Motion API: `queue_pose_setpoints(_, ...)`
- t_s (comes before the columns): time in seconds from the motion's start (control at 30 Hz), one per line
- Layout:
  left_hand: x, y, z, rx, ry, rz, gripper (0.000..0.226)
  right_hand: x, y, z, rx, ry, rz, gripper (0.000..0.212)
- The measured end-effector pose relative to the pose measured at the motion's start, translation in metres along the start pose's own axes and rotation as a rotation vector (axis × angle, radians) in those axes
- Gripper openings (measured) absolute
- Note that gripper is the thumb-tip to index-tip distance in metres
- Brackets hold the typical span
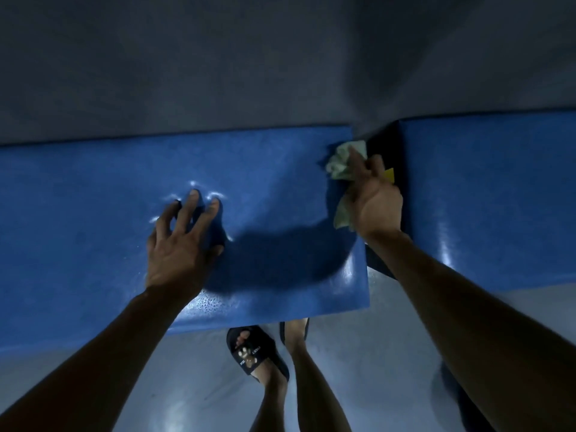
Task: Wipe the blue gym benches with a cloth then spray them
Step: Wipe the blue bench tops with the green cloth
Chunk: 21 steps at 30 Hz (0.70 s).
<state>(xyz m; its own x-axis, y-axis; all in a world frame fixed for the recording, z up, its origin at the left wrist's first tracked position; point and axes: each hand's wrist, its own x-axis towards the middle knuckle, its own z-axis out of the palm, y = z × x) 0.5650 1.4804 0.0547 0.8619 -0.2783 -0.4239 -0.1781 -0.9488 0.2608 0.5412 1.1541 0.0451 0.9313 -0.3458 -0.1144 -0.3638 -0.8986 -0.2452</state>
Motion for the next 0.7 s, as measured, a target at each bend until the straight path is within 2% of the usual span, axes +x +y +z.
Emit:
queue_pose_setpoints(0.07, 0.0, 0.002, -0.001, 0.006, -0.009, -0.008, 0.079, -0.002, -0.015, 0.005, 0.063, 0.034, 0.21, 0.065)
queue_pose_setpoints(0.13, 0.001, 0.004, -0.002, 0.002, -0.017, -0.011, 0.079, -0.017, -0.05, 0.02, 0.129, 0.078, 0.181, 0.063)
queue_pose_setpoints(0.2, 0.001, 0.005, -0.003, 0.011, -0.029, -0.027, 0.08, -0.034, -0.088, 0.035, 0.164, 0.023, -0.037, 0.064)
queue_pose_setpoints(0.27, 0.001, 0.005, -0.004, 0.012, -0.019, -0.028, 0.081, -0.045, -0.104, 0.045, 0.073, -0.061, -0.379, 0.062)
queue_pose_setpoints(0.33, 0.003, 0.006, -0.007, 0.019, -0.024, -0.028, 0.081, -0.027, -0.087, 0.039, -0.011, -0.096, -0.664, 0.062)
queue_pose_setpoints(0.37, 0.004, 0.006, -0.007, 0.025, -0.03, -0.031, 0.081, -0.012, -0.071, 0.033, -0.034, -0.081, -0.722, 0.062)
queue_pose_setpoints(0.4, 0.006, 0.006, -0.008, 0.034, -0.033, -0.036, 0.08, 0.005, -0.053, 0.025, -0.048, -0.065, -0.687, 0.061)
queue_pose_setpoints(0.5, 0.008, 0.008, -0.01, 0.043, -0.03, -0.038, 0.08, 0.039, -0.014, -0.002, -0.035, -0.029, -0.204, 0.067)
queue_pose_setpoints(0.57, 0.007, 0.007, -0.009, 0.037, -0.022, -0.04, 0.08, 0.038, -0.022, 0.0, -0.011, -0.005, 0.01, 0.066)
queue_pose_setpoints(0.63, 0.007, 0.006, -0.009, 0.038, -0.024, -0.041, 0.079, 0.028, -0.056, 0.017, 0.055, 0.021, 0.001, 0.064)
queue_pose_setpoints(0.7, 0.008, 0.006, -0.009, 0.041, -0.03, -0.045, 0.079, 0.022, -0.1, 0.038, 0.11, 0.011, -0.129, 0.06)
